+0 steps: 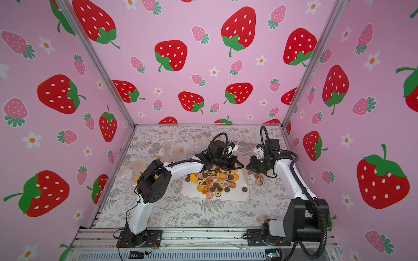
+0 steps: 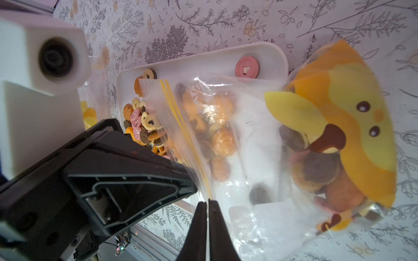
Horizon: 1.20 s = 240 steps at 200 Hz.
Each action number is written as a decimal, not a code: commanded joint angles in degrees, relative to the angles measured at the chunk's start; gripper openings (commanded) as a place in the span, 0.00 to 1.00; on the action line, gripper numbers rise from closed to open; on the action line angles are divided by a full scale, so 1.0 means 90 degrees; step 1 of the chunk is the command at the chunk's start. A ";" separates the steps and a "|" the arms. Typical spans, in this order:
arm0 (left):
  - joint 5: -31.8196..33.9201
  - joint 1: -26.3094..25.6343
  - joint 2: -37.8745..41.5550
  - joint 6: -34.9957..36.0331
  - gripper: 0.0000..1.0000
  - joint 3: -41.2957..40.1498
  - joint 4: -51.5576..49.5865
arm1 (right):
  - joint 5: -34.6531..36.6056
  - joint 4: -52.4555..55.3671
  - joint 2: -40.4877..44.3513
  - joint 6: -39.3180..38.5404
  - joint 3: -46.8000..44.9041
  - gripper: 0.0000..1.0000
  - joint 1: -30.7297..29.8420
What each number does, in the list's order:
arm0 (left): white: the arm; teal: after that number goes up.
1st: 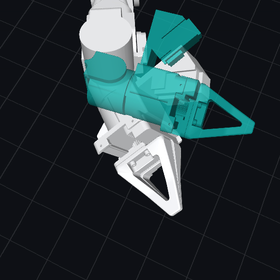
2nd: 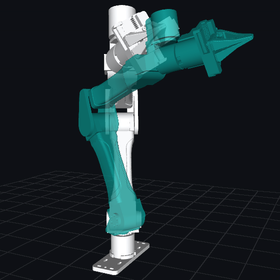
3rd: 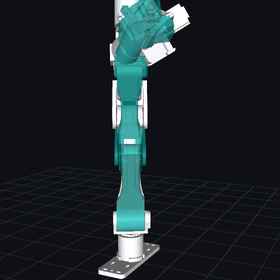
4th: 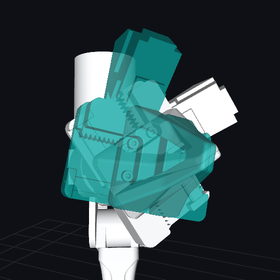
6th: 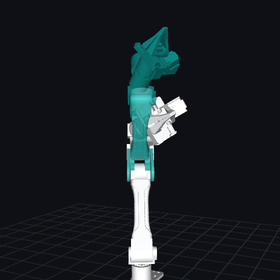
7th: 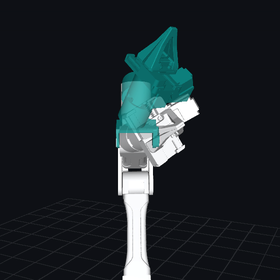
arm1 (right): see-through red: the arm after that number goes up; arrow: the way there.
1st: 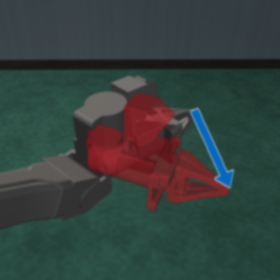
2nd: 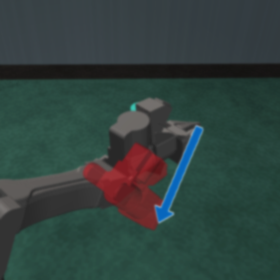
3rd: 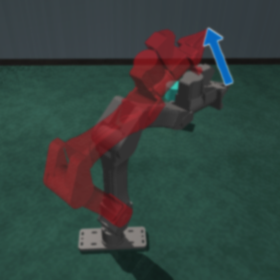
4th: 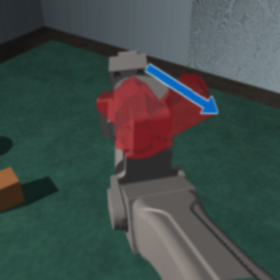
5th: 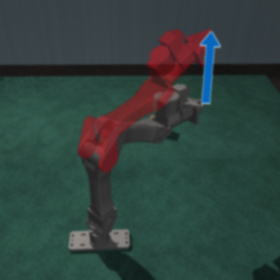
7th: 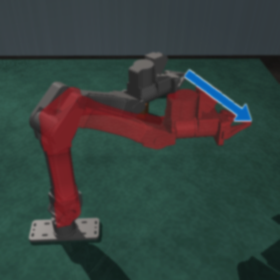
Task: Pour cookies out of the ziploc bag
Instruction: Open the ziploc bag at the center of the board.
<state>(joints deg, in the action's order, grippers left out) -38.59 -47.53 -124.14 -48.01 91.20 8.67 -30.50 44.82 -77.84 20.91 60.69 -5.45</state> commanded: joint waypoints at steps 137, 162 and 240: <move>-0.0063 0.0023 0.0345 0.0067 0.00 -0.0055 0.0007 | -0.0269 -0.0136 -0.0323 -0.0082 0.0104 0.13 -0.0019; -0.0076 0.0027 0.0365 0.0080 0.00 -0.0075 0.0016 | -0.0198 -0.0156 -0.0336 -0.0060 0.0093 0.13 -0.0023; -0.0155 0.0021 0.0433 0.0084 0.00 -0.0076 0.0072 | -0.0137 -0.0117 -0.0445 -0.0087 0.0122 0.12 -0.0065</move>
<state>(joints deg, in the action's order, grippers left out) -38.63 -47.42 -122.72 -47.81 90.56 8.71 -32.16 43.40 -81.30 20.95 60.71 -5.58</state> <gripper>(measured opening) 0.050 0.120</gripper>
